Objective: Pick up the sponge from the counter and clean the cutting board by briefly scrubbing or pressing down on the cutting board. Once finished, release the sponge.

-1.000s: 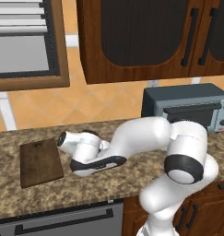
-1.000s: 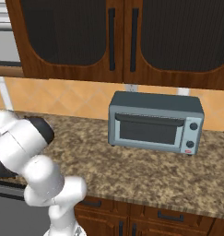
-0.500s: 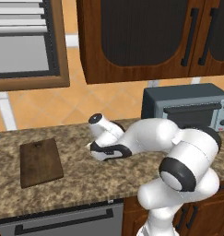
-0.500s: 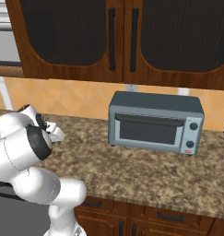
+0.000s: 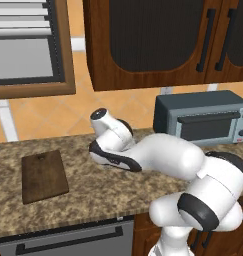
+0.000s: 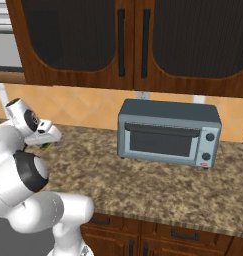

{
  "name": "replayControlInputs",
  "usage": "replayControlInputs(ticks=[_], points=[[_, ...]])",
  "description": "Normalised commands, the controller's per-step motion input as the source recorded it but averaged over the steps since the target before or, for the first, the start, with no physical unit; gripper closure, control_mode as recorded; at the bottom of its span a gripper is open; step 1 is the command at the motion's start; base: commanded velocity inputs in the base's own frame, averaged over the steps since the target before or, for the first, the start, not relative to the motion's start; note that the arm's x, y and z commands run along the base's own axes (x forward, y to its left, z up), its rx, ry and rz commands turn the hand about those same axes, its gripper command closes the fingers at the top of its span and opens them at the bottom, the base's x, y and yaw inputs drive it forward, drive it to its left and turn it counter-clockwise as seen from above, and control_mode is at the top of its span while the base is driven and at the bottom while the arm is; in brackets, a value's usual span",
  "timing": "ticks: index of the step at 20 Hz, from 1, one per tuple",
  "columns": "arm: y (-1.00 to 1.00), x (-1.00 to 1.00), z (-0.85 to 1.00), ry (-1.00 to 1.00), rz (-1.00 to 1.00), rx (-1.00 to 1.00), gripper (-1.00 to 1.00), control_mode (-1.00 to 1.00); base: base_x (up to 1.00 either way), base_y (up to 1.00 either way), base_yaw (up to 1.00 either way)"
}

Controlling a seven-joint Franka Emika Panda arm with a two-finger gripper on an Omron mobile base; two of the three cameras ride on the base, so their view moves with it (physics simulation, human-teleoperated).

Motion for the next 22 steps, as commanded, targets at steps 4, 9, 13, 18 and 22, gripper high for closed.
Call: replayControlInputs(ticks=[4, 9, 13, 18, 22], points=[[-0.17, -0.55, -1.00, 0.00, 0.23, 0.30, -1.00, -1.00, 0.00, 0.00, 0.00], [0.24, 0.08, -0.70, 0.01, 0.10, 0.43, -1.00, -1.00, 0.00, 0.00, 0.00], [0.54, 0.14, -0.73, 0.02, 0.14, 0.04, -1.00, -1.00, 0.00, 0.00, 0.00], [0.20, 0.21, -0.71, 0.03, 0.11, 0.08, -1.00, -1.00, 0.00, 0.00, 0.00], [-0.73, -0.31, -0.34, -0.12, 0.35, 0.04, -1.00, -1.00, 0.00, 0.00, 0.00]])
